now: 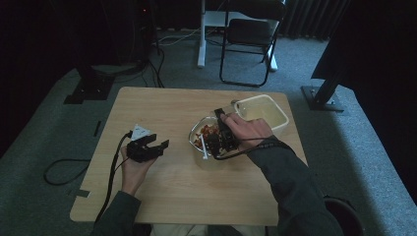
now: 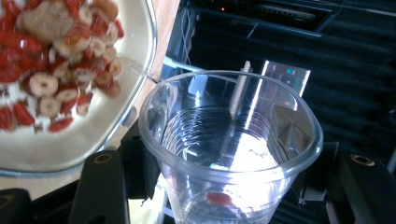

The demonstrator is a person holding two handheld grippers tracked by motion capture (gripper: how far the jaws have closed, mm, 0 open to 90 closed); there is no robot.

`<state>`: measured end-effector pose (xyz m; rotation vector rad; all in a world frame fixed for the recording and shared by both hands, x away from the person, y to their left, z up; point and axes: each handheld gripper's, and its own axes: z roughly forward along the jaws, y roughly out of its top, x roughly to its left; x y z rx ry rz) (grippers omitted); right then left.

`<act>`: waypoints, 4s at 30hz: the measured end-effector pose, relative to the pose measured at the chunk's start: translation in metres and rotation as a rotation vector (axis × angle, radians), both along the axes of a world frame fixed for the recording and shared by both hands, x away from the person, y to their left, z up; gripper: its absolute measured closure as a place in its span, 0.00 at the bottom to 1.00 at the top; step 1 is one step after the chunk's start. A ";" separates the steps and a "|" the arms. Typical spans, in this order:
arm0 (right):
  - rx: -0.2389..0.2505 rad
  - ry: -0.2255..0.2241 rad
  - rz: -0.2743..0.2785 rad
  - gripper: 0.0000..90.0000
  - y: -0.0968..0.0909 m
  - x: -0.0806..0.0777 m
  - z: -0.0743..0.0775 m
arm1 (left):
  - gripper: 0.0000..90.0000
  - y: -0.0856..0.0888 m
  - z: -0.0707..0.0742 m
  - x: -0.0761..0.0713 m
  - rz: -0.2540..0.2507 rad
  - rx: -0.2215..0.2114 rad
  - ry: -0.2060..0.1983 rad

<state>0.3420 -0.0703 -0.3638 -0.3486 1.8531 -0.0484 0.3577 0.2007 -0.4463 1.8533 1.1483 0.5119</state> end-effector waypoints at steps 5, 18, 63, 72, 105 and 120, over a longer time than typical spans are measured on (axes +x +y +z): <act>0.009 0.011 0.001 0.43 0.000 0.001 -0.002 | 0.46 0.000 0.000 0.000 -0.002 0.004 0.002; 0.021 0.037 0.009 0.44 -0.001 0.000 -0.004 | 0.46 -0.001 -0.001 0.000 -0.003 0.007 0.003; 0.049 0.064 0.012 0.43 0.001 0.001 0.000 | 0.46 -0.002 -0.002 0.002 0.000 0.010 0.012; 0.461 0.197 0.005 0.42 -0.028 0.006 0.023 | 0.46 -0.005 -0.005 0.003 -0.007 0.015 0.016; 1.266 0.468 -0.136 0.40 -0.109 0.040 0.024 | 0.46 -0.004 -0.008 0.001 0.009 0.015 0.019; 1.453 0.464 -0.196 0.40 -0.151 0.059 0.033 | 0.46 -0.006 -0.010 -0.001 0.002 0.032 0.023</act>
